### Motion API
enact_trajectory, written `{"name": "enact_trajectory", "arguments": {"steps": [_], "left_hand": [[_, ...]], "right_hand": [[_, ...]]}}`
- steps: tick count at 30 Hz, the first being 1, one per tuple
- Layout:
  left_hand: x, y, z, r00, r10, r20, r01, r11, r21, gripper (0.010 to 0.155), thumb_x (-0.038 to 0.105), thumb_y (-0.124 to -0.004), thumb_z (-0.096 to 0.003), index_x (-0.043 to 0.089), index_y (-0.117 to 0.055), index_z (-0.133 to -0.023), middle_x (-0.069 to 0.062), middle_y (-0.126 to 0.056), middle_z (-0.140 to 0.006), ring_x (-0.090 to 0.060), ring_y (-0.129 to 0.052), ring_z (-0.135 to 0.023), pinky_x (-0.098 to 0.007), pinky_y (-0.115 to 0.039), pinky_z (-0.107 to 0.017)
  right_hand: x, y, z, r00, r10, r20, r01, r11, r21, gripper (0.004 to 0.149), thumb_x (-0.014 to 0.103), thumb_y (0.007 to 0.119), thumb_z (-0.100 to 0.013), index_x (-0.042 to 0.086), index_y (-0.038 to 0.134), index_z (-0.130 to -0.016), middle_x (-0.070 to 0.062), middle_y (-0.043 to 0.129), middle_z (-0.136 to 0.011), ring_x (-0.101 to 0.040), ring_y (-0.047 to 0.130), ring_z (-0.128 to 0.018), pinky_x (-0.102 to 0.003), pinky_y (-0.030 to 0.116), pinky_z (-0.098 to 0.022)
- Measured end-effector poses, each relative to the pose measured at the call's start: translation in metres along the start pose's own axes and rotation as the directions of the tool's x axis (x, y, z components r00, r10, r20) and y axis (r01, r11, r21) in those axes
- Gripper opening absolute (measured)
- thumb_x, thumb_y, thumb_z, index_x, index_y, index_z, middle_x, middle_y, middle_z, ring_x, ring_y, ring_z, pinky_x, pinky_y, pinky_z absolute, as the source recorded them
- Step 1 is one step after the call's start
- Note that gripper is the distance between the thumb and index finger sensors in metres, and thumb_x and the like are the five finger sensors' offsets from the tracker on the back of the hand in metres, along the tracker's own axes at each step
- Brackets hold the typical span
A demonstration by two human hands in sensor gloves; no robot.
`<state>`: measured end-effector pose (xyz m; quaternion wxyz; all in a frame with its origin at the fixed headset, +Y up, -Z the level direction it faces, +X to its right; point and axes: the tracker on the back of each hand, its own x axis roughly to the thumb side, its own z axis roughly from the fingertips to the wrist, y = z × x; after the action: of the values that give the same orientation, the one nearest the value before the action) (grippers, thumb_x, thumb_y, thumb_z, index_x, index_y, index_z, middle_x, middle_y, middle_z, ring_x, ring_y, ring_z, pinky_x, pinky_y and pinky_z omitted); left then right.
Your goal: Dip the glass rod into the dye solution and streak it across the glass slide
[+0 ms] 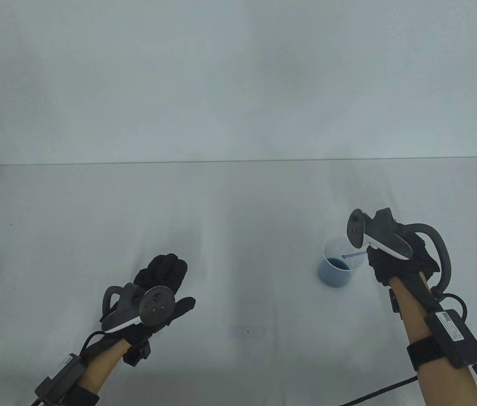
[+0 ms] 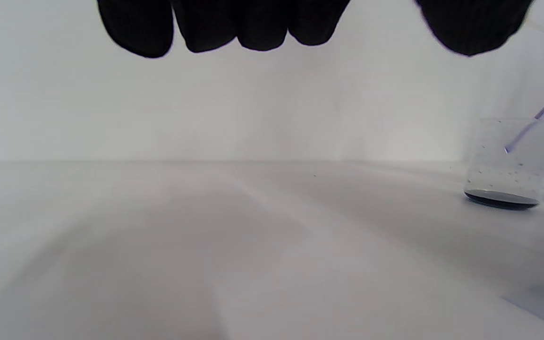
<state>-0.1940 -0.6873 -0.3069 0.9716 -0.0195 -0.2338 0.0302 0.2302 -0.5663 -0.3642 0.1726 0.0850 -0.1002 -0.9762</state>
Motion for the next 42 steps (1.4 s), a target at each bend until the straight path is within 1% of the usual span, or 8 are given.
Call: {"name": "enact_trajectory", "arguments": {"steps": [4,7,12,15,19,24,30,42], "left_hand": [[0.023,-0.011,-0.011,0.997,-0.004,0.076,0.010,0.997,-0.080,0.084,0.060,-0.066,-0.0529,0.014,-0.038,-0.117,-0.019,-0.041,-0.123,-0.046,-0.051,-0.112,-0.062,-0.055,-0.076],[0.043,-0.023,-0.021,0.991,-0.017,0.133,0.037,0.988,-0.150,0.084,0.059,-0.068,-0.0524,0.014,-0.039,-0.117,-0.019,-0.043,-0.122,-0.045,-0.053,-0.111,-0.061,-0.056,-0.076],[0.064,-0.046,-0.036,0.983,-0.048,0.177,0.086,0.973,-0.213,0.080,0.057,-0.071,-0.0517,0.015,-0.046,-0.115,-0.014,-0.054,-0.118,-0.041,-0.063,-0.105,-0.059,-0.059,-0.075],[0.073,-0.058,-0.041,0.980,-0.056,0.190,0.102,0.965,-0.241,0.078,0.056,-0.073,-0.0512,0.015,-0.050,-0.114,-0.013,-0.058,-0.115,-0.039,-0.067,-0.102,-0.058,-0.060,-0.074],[0.080,-0.071,-0.044,0.977,-0.061,0.204,0.115,0.957,-0.267,0.074,0.053,-0.076,-0.0509,0.017,-0.054,-0.112,-0.011,-0.062,-0.112,-0.037,-0.071,-0.098,-0.057,-0.061,-0.074],[0.087,-0.078,-0.043,0.977,-0.061,0.206,0.114,0.960,-0.256,0.071,0.052,-0.076,-0.0510,0.018,-0.057,-0.110,-0.009,-0.063,-0.110,-0.035,-0.071,-0.096,-0.056,-0.060,-0.074],[0.087,-0.080,-0.042,0.973,-0.106,0.204,0.154,0.960,-0.233,0.065,0.051,-0.077,-0.0512,0.020,-0.061,-0.107,-0.006,-0.065,-0.108,-0.034,-0.073,-0.094,-0.055,-0.062,-0.072],[0.089,-0.079,-0.041,0.966,-0.142,0.216,0.187,0.961,-0.203,0.056,0.049,-0.076,-0.0514,0.024,-0.068,-0.101,-0.004,-0.070,-0.105,-0.033,-0.076,-0.091,-0.054,-0.064,-0.072]], "right_hand": [[-0.006,-0.024,0.018,0.999,-0.028,0.026,0.029,0.997,-0.070,0.042,0.042,0.073,-0.054,0.019,0.083,-0.088,0.003,0.095,-0.056,-0.016,0.098,-0.047,-0.038,0.085,-0.043],[-0.002,-0.038,0.034,0.996,-0.040,0.080,0.050,0.991,-0.121,0.042,0.042,0.073,-0.054,0.019,0.083,-0.088,0.004,0.095,-0.056,-0.015,0.098,-0.046,-0.038,0.085,-0.042],[0.022,-0.042,0.054,0.983,-0.019,0.181,0.050,0.984,-0.168,0.042,0.042,0.072,-0.054,0.019,0.083,-0.088,0.004,0.095,-0.056,-0.014,0.098,-0.046,-0.037,0.086,-0.042],[0.042,-0.036,0.065,0.966,-0.009,0.260,0.056,0.983,-0.175,0.043,0.043,0.072,-0.054,0.020,0.083,-0.088,0.005,0.095,-0.056,-0.014,0.098,-0.046,-0.037,0.086,-0.042],[0.071,-0.017,0.076,0.920,-0.033,0.390,0.090,0.988,-0.128,0.042,0.043,0.072,-0.054,0.020,0.082,-0.088,0.005,0.095,-0.056,-0.013,0.098,-0.047,-0.037,0.086,-0.042],[0.103,0.006,0.084,0.872,-0.039,0.488,0.092,0.992,-0.084,0.043,0.043,0.071,-0.054,0.021,0.082,-0.089,0.006,0.094,-0.056,-0.013,0.098,-0.047,-0.036,0.086,-0.043],[0.129,0.023,0.089,0.828,-0.063,0.557,0.102,0.994,-0.038,0.043,0.043,0.071,-0.054,0.021,0.082,-0.089,0.006,0.094,-0.056,-0.013,0.098,-0.047,-0.036,0.086,-0.043],[0.159,0.039,0.089,0.798,-0.066,0.599,0.084,0.996,-0.002,0.042,0.043,0.071,-0.054,0.021,0.082,-0.089,0.006,0.094,-0.056,-0.013,0.098,-0.047,-0.036,0.086,-0.043]]}}
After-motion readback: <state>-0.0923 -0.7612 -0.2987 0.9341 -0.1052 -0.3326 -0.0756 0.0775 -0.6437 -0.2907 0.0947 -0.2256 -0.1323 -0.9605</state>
